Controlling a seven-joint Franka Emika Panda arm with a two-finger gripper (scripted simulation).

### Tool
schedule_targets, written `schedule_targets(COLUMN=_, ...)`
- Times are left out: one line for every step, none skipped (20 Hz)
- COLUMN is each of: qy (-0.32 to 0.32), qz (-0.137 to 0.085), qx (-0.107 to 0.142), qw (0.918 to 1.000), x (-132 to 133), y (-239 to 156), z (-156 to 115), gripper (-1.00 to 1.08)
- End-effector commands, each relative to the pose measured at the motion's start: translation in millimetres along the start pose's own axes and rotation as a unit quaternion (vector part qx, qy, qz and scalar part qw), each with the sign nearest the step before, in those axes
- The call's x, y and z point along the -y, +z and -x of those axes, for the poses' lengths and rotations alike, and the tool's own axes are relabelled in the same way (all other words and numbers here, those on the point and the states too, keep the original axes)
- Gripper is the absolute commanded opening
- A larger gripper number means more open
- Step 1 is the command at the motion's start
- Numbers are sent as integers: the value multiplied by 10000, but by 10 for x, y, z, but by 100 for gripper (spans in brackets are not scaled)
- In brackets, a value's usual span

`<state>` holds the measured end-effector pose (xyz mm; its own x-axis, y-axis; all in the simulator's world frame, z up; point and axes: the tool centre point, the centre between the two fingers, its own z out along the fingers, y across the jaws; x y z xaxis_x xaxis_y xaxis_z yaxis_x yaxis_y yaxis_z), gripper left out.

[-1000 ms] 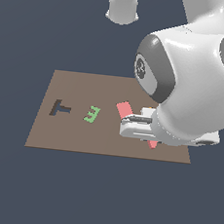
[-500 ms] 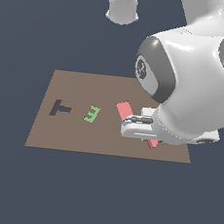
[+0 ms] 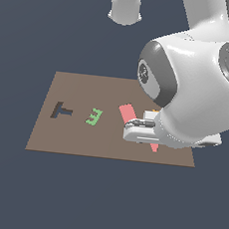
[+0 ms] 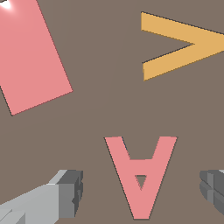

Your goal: Insert a designated object into the corresponding slot on a board.

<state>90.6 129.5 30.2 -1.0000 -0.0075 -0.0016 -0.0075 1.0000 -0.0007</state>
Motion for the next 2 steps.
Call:
schedule_targets(qy=0, qz=0, qx=1, qw=10000, x=0, y=0, z=1, gripper=100)
schedule_targets(qy=0, qz=0, qx=1, qw=10000, x=0, y=0, z=1, gripper=100)
